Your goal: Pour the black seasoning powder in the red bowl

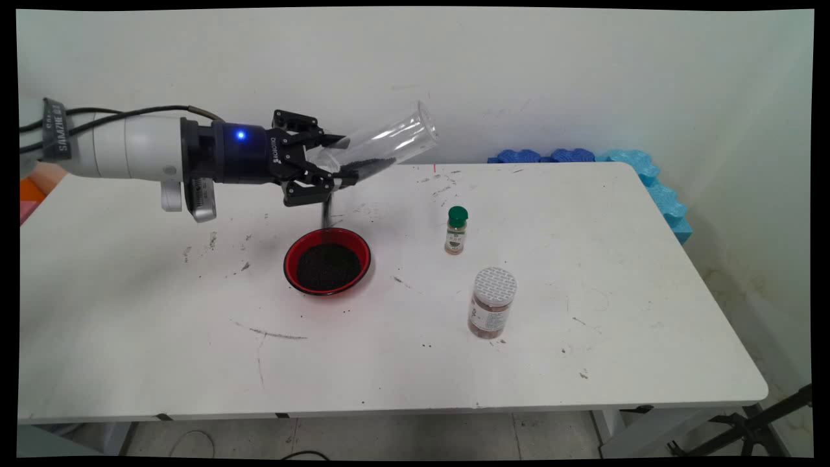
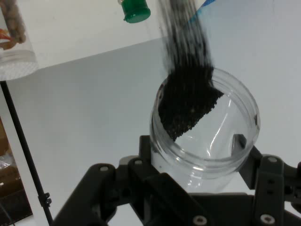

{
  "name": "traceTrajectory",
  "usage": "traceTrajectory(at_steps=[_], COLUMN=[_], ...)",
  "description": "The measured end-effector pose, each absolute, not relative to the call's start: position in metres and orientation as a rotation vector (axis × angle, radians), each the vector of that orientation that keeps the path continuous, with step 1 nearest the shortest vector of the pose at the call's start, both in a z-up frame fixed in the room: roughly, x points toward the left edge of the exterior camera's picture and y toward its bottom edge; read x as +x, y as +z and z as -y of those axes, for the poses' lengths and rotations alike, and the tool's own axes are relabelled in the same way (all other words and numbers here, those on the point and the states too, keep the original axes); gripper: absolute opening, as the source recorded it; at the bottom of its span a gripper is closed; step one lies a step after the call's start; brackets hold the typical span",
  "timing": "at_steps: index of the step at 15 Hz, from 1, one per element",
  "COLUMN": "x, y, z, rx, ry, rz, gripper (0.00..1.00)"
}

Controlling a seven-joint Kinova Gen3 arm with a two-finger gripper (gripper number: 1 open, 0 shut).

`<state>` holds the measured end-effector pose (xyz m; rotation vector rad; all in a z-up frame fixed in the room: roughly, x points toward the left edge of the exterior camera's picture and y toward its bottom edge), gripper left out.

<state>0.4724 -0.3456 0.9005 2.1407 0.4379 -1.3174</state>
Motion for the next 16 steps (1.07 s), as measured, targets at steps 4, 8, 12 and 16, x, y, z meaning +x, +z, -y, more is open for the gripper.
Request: traceTrajectory(at_steps=[4,8,12,16], x=[0.4718,0.472,0.473,0.4744], y=[0.9016,0.9032,0.9044,0.9062], z=[0.3456,0.3438,0.3414,0.3387], rx=[2.128,2.118,2.109,2.094], ry=[-1.33,-1.342,-1.351,-1.362], rz=[-0.445,-0.449,-0.455,-0.46], gripper=[0.0,0.0,0.0,0.0])
